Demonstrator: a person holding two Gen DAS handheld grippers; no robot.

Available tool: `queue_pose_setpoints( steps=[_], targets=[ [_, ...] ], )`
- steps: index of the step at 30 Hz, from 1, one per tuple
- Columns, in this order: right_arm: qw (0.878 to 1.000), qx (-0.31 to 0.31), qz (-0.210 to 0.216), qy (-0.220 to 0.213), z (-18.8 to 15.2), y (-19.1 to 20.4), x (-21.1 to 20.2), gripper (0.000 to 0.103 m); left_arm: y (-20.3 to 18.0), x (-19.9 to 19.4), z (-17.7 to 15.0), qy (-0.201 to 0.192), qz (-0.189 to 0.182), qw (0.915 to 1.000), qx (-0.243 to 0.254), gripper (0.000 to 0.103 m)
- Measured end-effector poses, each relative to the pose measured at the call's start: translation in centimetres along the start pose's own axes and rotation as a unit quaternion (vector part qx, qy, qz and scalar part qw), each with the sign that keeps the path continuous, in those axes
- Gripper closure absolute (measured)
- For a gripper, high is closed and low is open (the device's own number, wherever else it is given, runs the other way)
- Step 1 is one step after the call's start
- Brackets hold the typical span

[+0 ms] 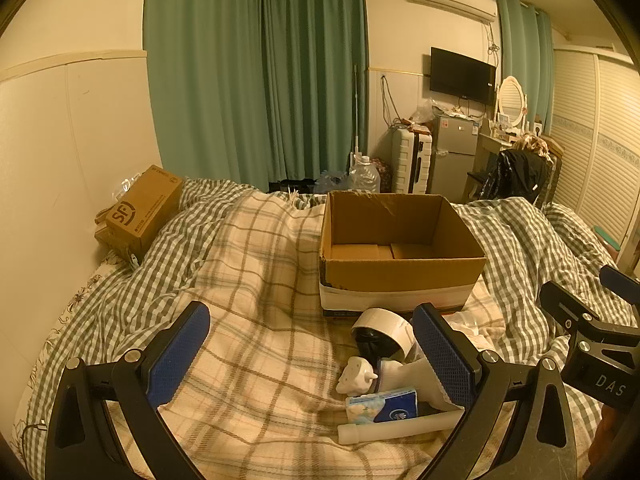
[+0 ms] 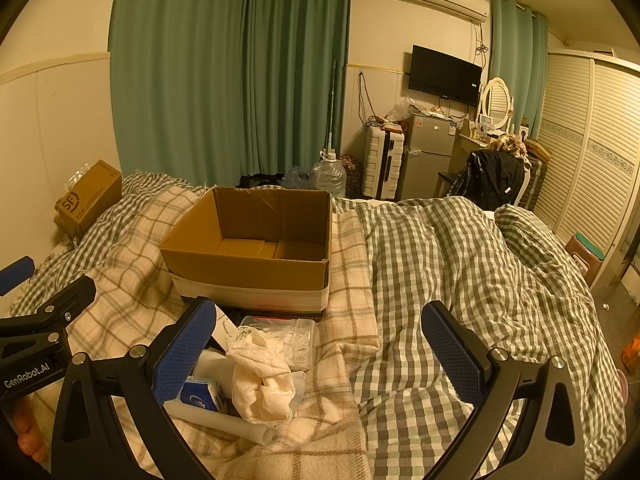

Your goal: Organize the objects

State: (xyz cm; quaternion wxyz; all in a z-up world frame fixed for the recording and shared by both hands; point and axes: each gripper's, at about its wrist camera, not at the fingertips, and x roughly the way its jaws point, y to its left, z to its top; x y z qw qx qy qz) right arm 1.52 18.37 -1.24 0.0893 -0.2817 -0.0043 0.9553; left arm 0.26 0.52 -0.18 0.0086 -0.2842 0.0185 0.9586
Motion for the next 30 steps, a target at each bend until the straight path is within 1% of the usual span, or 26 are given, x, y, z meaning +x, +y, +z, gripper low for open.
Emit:
queue_pose_setpoints(
  steps=[30],
  targets=[
    [1.0,0.003,0.0,0.0,-0.25,0.13,-0.01,0.0,-0.29,0.0,-0.12,0.001,-0.004,1.0,0.002,0.0]
  ],
)
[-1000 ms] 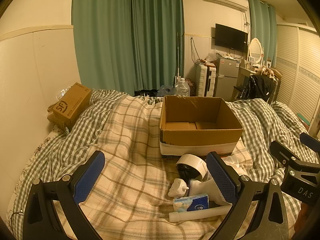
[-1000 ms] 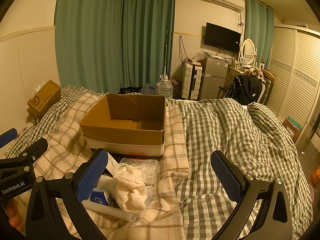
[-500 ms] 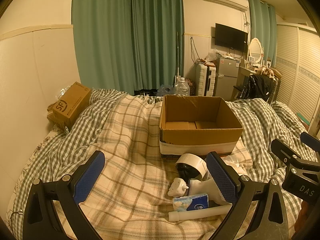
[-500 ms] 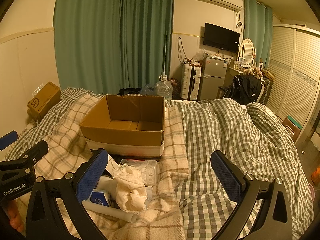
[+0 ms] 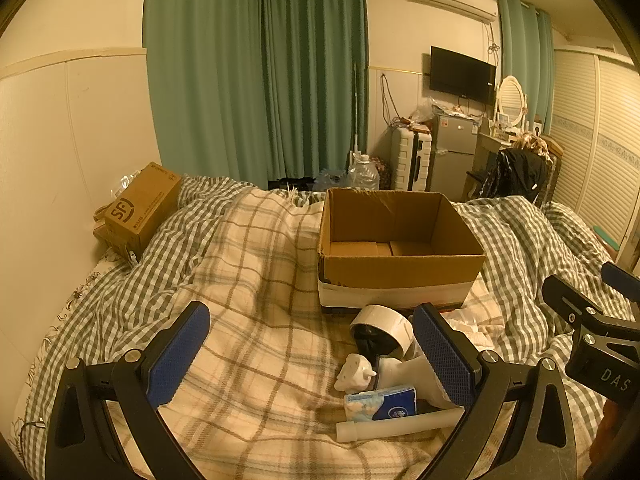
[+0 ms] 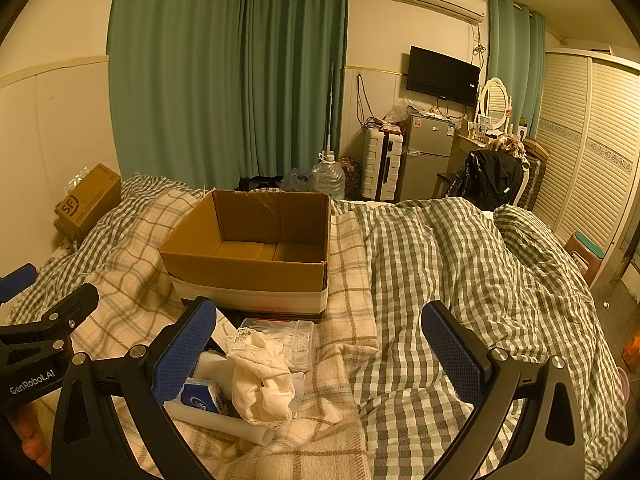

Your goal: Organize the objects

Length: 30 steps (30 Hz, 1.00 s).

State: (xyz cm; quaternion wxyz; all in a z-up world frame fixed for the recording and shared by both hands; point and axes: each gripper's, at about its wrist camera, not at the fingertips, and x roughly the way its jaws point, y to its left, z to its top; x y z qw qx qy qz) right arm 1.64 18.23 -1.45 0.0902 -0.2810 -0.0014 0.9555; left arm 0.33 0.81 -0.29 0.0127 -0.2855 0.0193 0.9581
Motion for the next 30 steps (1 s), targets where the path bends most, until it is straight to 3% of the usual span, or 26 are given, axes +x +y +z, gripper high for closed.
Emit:
queue_pose_setpoints(
  steps=[30],
  targets=[
    [1.0,0.0,0.007,-0.01,0.7,-1.3,-2.8,0.0,-0.6,-1.2,-0.3,0.006,-0.018,0.9998,0.003,0.0]
  ],
)
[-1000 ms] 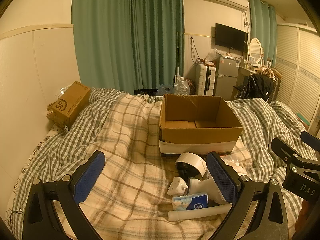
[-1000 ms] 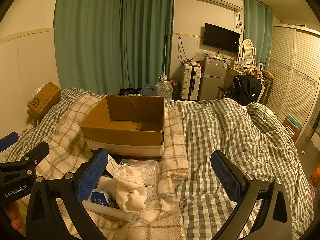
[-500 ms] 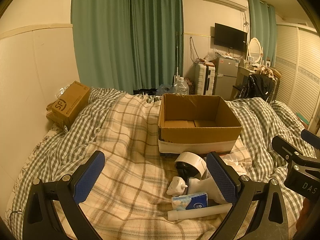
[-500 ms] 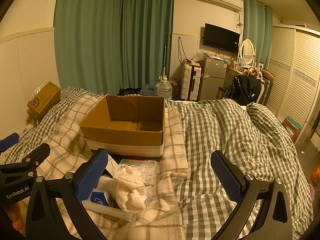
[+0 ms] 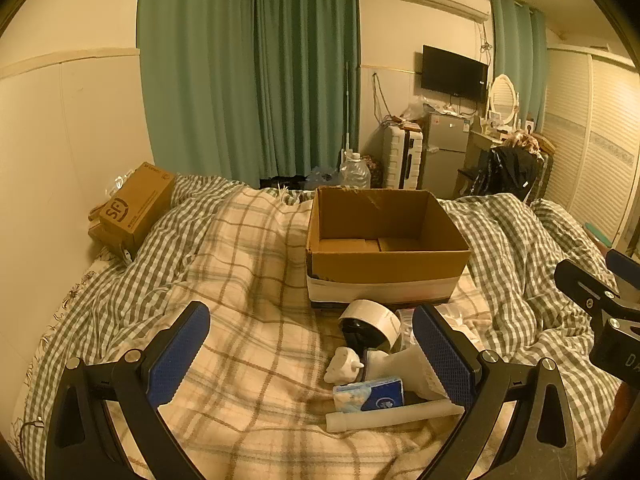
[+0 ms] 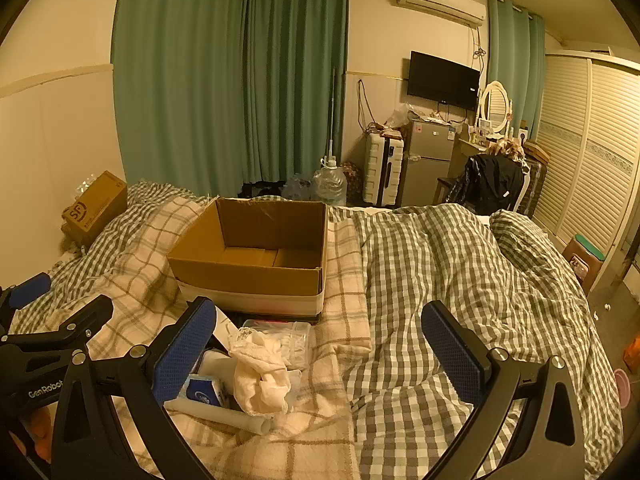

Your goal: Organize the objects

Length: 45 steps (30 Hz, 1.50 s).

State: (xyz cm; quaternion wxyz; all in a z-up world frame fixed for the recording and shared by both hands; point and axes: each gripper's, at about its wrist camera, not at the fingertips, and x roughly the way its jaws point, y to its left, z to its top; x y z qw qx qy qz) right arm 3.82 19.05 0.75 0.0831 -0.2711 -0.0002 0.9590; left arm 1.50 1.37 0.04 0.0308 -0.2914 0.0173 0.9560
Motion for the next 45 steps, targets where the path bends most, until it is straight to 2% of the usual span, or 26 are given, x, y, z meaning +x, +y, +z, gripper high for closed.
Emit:
queue_pose_setpoints(
  steps=[7,14,18,27,31,33,35,37,40,42,44,45],
  targets=[
    [1.0,-0.004,0.004,0.007,-0.3,-0.1,0.1,0.0,-0.2,0.9,-0.7,0.019,-0.007,0.9998,0.007,0.0],
    [0.999,-0.008,0.012,0.048,-1.7,0.1,2.7,0.0,0.1,4.5,-2.6,0.077,0.003,0.997,0.005,0.0],
    [0.996,-0.019,0.02,0.082,-2.9,0.8,4.6,0.0,0.0,6.6,-4.3,0.116,-0.001,0.9932,0.011,0.0],
    [0.986,-0.028,0.044,0.157,-5.0,1.7,9.1,0.002,-1.6,10.5,-7.1,0.197,-0.035,0.9793,0.032,0.0],
    [0.98,-0.034,0.069,0.181,-5.0,2.8,11.3,0.011,-2.2,11.5,-7.6,0.217,-0.055,0.9737,0.04,0.0],
    [0.977,-0.039,0.078,0.194,-5.3,3.5,12.4,0.027,-2.5,11.8,-7.7,0.223,-0.065,0.9718,0.042,0.0],
    [0.973,-0.043,0.08,0.211,-5.6,3.9,13.5,0.053,-2.9,12.1,-7.9,0.23,-0.078,0.9689,0.045,0.0],
    [0.971,-0.04,0.086,0.221,-5.9,3.9,13.9,0.074,-3.3,12.6,-7.9,0.24,-0.092,0.9652,0.045,0.0],
    [0.973,-0.033,0.084,0.213,-5.8,3.5,13.6,0.08,-3.6,13.6,-8.1,0.257,-0.106,0.9596,0.041,0.0],
    [0.975,-0.031,0.082,0.206,-5.6,3.4,13.3,0.082,-3.6,14.2,-8.3,0.268,-0.114,0.956,0.034,0.004],
    [0.975,-0.031,0.08,0.204,-5.5,3.3,13.1,0.084,-3.6,14.6,-8.5,0.28,-0.126,0.9514,0.027,0.02],
    [0.975,-0.031,0.081,0.202,-5.5,3.3,13.1,0.085,-3.5,14.7,-8.6,0.284,-0.137,0.9488,0.022,0.024]
  ],
)
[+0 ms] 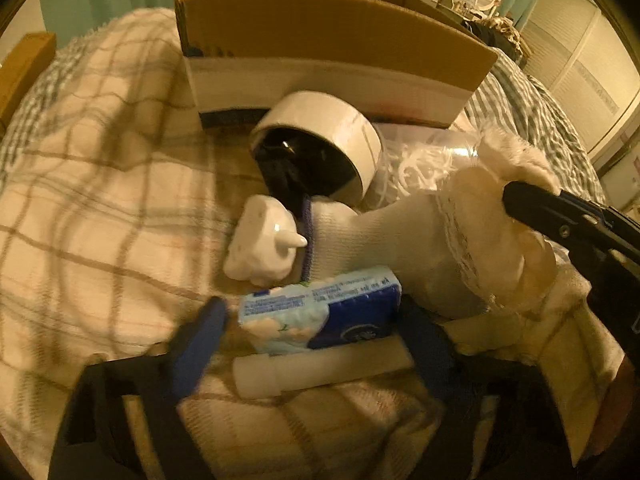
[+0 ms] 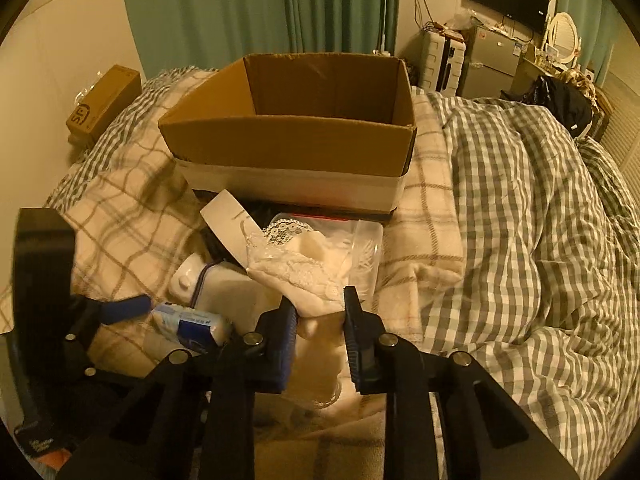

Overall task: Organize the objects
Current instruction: 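Grasp the blue-and-white tissue pack with the left tool while the right grasps white lace cloth, then carry the tissue pack and lace cloth into the cardboard box and open both tools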

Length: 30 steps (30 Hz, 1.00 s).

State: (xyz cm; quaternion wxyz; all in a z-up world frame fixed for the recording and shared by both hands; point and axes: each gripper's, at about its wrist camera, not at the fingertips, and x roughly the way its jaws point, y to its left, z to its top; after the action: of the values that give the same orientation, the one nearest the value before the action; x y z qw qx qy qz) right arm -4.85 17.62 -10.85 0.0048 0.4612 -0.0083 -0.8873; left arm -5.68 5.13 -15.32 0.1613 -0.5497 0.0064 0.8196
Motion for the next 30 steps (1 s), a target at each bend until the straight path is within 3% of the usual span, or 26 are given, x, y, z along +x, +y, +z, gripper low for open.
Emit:
queue_pose_setpoints(
  steps=[5,13,20,30],
  targets=[
    [1.0,-0.003,-0.007,-0.02,0.0,0.1,-1.2,0.089,-0.2,-1.4,-0.2,-0.019,0.011,0.9998,0.004,0.029],
    [0.997,-0.003,-0.01,-0.077,0.0,0.1,-5.6,0.091,0.2,-6.6,-0.2,-0.087,0.032,0.9956,-0.002,0.03],
    [0.992,-0.016,0.001,-0.123,0.9,0.7,-9.6,0.091,0.0,-10.7,2.7,-0.143,0.051,0.9884,0.008,0.03],
    [0.986,-0.044,-0.003,-0.161,6.6,0.5,-11.7,0.092,0.5,-14.7,9.1,-0.215,0.075,0.9736,0.017,0.03]
  ],
)
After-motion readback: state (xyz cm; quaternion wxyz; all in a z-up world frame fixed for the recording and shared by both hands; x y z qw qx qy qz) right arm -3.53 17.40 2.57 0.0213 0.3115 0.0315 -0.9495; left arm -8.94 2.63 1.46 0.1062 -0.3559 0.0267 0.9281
